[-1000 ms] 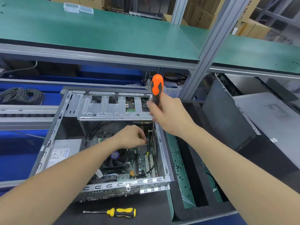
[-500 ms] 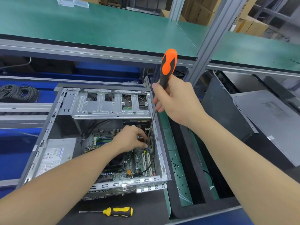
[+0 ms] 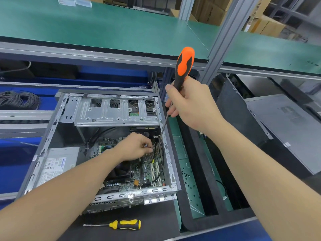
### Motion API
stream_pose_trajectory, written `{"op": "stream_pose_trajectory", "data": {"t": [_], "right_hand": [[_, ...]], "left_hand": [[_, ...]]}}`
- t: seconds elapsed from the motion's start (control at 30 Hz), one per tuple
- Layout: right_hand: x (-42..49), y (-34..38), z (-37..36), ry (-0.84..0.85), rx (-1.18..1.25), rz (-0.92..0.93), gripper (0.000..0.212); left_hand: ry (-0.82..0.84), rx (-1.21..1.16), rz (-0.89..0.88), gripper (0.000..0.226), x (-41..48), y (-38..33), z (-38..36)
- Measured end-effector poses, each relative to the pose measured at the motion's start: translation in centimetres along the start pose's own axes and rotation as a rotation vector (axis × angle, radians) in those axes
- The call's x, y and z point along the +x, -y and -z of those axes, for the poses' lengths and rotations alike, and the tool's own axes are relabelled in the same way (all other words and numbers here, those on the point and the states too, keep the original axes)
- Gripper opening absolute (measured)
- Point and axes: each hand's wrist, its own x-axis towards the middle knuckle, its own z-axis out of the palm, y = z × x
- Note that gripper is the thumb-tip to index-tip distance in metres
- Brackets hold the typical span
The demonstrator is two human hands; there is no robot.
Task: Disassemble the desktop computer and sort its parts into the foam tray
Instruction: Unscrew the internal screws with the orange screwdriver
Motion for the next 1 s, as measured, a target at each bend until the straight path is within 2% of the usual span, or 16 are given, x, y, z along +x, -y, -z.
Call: {"op": "stream_pose_trajectory", "data": {"t": [0.13,0.17,0.3,0.37,0.53,0.63,0.73,1.0], "right_hand": [[-0.4,-0.2,0.5,-0.006,0.008,-0.006,0.030],[-0.5,-0.3,0.6,-0.009,0.022,-0.005,0.030],[-0.5,-0.7,0.5,-0.027,0.057,0.018,0.030],[-0.4,-0.9,0.1,-0.025,0.078,0.011,0.029],[0.2,-1.2,-2.3,0.016,0.115,0.038,0.030],[0.8,-1.5,-4.1,0.084,0.181,0.042,0.030],[1.2,-2.1,-6.0,0.141,0.235,0.039,0.029],[1.1,-5.0,-10.2,0.198,0.371,-0.006,0.023]], "left_hand": [[0.020,-0.108,0.094,0.030,-1.0,-0.6,2.2],[0.046,-0.231,0.148,0.031,-1.4,-0.7,2.6],[0.214,-1.048,0.293,0.020,-3.4,-1.2,3.6],[0.254,-1.187,0.316,0.015,-4.2,-0.9,4.1],[0.202,-1.039,0.300,0.043,-4.8,-0.8,4.1],[0.202,-0.805,0.136,0.030,-5.3,-1.4,4.4],[0.218,-0.721,0.018,0.027,-5.8,-2.1,4.6],[0.159,-0.542,-0.091,0.022,-5.2,-1.4,4.2]]}}
